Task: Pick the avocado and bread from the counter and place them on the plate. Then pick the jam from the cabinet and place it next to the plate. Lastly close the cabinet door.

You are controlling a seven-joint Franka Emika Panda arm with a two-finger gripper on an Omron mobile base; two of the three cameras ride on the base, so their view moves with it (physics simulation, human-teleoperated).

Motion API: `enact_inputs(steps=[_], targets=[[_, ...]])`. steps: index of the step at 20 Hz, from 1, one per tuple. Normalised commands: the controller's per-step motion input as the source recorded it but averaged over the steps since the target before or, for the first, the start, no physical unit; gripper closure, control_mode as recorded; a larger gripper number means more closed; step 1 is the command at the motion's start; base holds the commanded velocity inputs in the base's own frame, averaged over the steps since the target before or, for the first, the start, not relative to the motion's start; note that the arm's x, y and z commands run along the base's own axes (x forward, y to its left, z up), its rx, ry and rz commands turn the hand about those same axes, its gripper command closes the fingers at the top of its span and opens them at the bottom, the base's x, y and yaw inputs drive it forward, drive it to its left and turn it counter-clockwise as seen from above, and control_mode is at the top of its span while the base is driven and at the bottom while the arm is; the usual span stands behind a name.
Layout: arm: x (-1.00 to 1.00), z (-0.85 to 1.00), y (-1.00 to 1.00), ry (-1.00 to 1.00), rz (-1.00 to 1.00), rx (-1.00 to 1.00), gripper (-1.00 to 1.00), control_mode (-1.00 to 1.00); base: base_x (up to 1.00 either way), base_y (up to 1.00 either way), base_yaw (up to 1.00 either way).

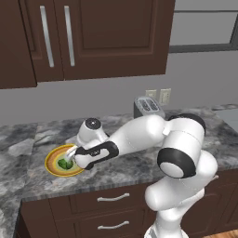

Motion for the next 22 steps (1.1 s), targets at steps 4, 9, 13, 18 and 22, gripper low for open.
enact_inputs(steps=[4, 9, 13, 18, 22], targets=[[0.00, 0.00, 0.00, 0.00, 0.00, 0.00, -1.00, -1.00, 0.00, 0.00, 0.00], [0.00, 0.05, 0.00, 0.00, 0.00, 0.00, -1.00, -1.00, 0.00, 0.00, 0.00], [-0.20, 0.21, 0.05, -0.03, 0.00, 0.00, -1.00, -1.00, 0.00, 0.00, 0.00], [-0.58, 0.23, 0.02, 0.00, 0.00, 0.03, -1.00, -1.00, 0.00, 0.00, 0.00], [-0.49, 0.52, -0.06, 0.00, 0.00, 0.01, -1.00, -1.00, 0.00, 0.00, 0.00]])
